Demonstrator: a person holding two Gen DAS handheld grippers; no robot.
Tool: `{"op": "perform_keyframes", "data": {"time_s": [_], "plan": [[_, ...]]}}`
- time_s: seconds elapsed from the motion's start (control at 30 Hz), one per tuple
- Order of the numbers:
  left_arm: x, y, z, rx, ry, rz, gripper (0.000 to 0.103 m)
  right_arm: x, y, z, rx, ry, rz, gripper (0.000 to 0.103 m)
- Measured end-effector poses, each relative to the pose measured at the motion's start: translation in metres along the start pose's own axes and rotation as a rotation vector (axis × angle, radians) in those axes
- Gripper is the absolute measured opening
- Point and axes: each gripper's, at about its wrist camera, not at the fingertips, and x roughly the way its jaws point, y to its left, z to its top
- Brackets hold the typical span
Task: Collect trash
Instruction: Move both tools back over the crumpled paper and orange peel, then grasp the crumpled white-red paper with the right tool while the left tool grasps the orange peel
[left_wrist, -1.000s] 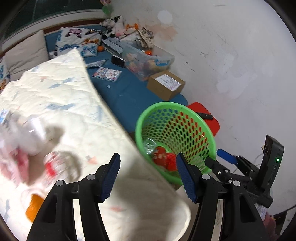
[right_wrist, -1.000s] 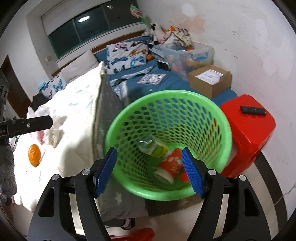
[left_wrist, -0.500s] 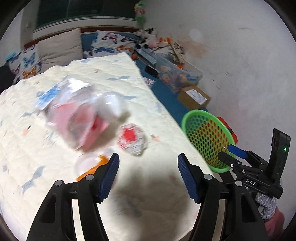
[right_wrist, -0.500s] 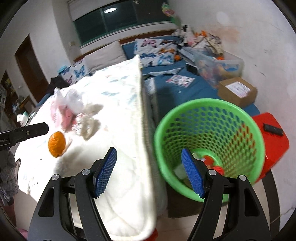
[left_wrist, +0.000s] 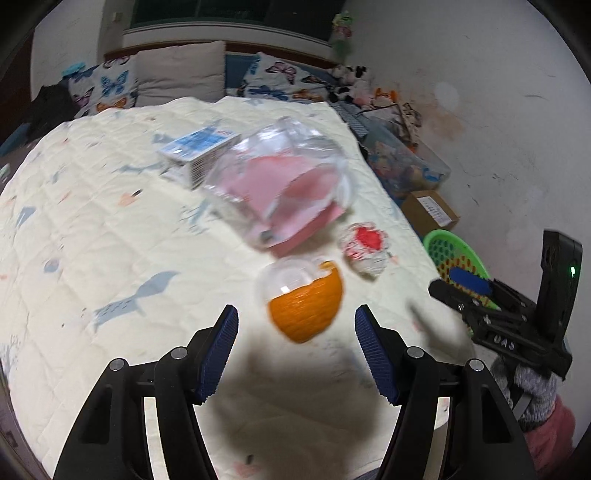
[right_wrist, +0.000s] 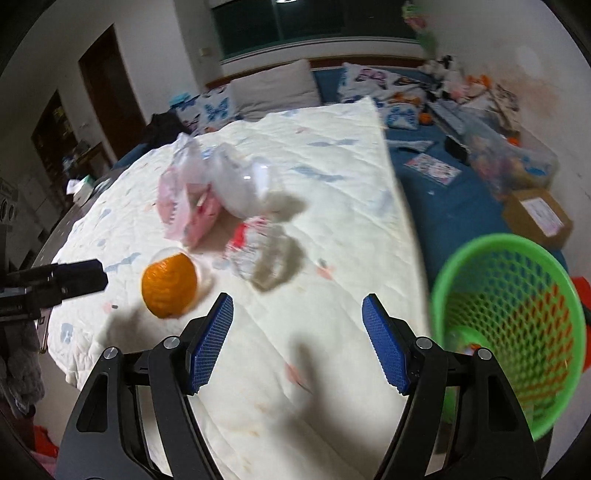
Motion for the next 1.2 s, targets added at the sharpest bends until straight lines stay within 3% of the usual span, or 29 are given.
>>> {"op": "perform_keyframes", "data": {"time_s": [0.37,0.67,1.0,1.2], "plan": [[-0.002,0.026,-0.009,-0.043,0.008,0.024,0.064,0.049,0.020,0.026,-0.030,0.051,0.031,0.072],[0.002,0.024,-0.011,-0.027,0.015,0.021,0.064,0.077,0.024,0.036,-0.029,0.076,0.027,0.070],[0.013,0.004,-0.014,0.036,0.032,0.026,0.064,0.084,0.027,0.033,-0.043,0.088,0.050,0.057],[0.023,-0.002,-0.012,0.040,0.042,0.031,0.064,0.074,0.026,0.030,-0.045,0.070,0.042,0.056]]}}
